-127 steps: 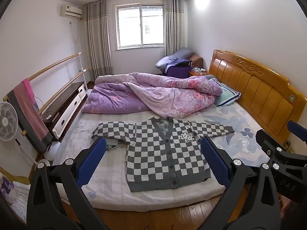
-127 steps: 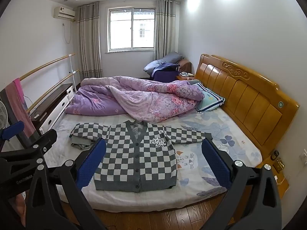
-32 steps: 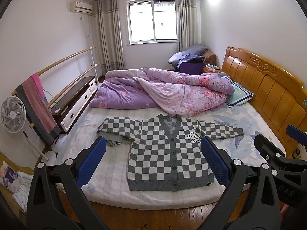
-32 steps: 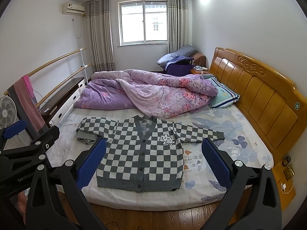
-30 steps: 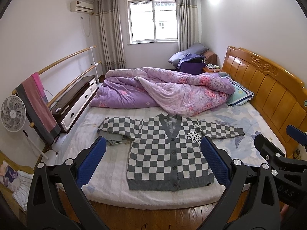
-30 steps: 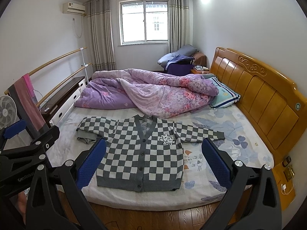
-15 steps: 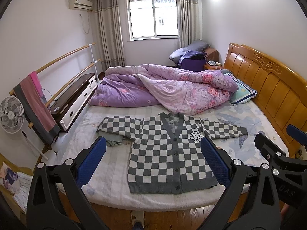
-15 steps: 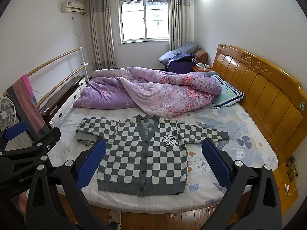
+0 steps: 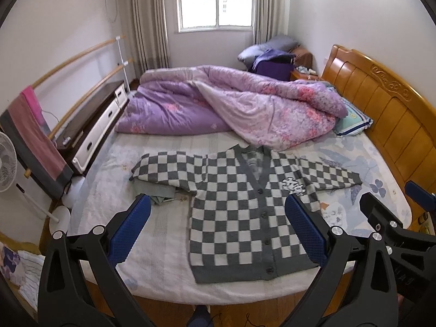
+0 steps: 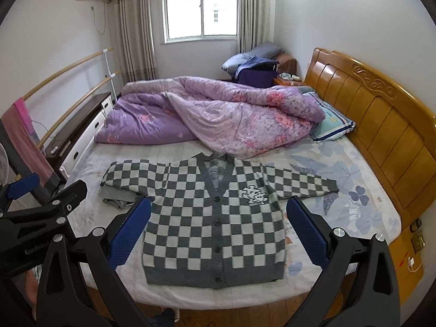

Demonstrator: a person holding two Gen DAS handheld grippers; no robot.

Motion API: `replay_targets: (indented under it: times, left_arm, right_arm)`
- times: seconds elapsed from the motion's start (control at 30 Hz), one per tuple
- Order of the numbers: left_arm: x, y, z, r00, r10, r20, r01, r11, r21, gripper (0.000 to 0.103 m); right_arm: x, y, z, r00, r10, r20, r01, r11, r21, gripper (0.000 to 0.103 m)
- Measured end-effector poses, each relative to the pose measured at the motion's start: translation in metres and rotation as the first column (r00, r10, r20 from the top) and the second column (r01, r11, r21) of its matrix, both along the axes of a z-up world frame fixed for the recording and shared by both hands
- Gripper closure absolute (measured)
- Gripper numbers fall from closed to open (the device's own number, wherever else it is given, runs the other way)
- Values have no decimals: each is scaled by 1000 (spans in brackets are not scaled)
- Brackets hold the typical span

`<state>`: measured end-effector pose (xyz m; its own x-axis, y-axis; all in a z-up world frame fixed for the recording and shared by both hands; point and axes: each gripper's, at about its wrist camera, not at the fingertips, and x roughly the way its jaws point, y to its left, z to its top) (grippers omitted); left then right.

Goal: Fold large clothes
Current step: 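Lower both tools and grasp each cardigan sleeve cuff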

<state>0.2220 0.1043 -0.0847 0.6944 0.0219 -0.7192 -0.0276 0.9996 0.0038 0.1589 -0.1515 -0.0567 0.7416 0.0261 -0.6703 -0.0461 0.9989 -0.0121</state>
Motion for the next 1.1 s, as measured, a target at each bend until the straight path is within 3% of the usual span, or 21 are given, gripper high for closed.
replay_targets:
  times: [0.13,0.3,0.43,0.7,0.8,0.87,0.93,1.1]
  left_arm:
    - [48,51,-16,998,2,-56,-3,999,-33,5]
    - [115,128,-48,991,18,-136,-38,989,-142,5]
    - [162,185,-87,970,40,-239,-101,963,-249,5]
    - [235,283,-172,936,131,-326,-240,916,-320,5]
    - [261,335,-219,909,207,-362,-339,871,-355,5]
    - [270,369,-249,893,252,-373,-400,824,-401,5]
    - [282,409,-290,862,297,-411,-480,740,-471,5]
    - [310,468,-375,793,358,-493,-601,593,-536,5]
  right_arm:
    - [49,47,-14,999,-8,-33,8,1000,0,7]
    - [108,96,-38,997,-14,-79,13,1000,-13,7]
    - [154,128,-66,990,-19,-139,14,999,-33,7]
    - [237,166,-135,972,-4,-234,4,1000,1,8]
    - [264,173,-163,963,18,-268,-13,1000,22,8]
    - [283,175,-185,957,35,-287,-23,999,44,8]
    - [297,182,-204,953,56,-299,-42,998,53,10]
    - [337,189,-271,927,107,-360,-85,993,76,16]
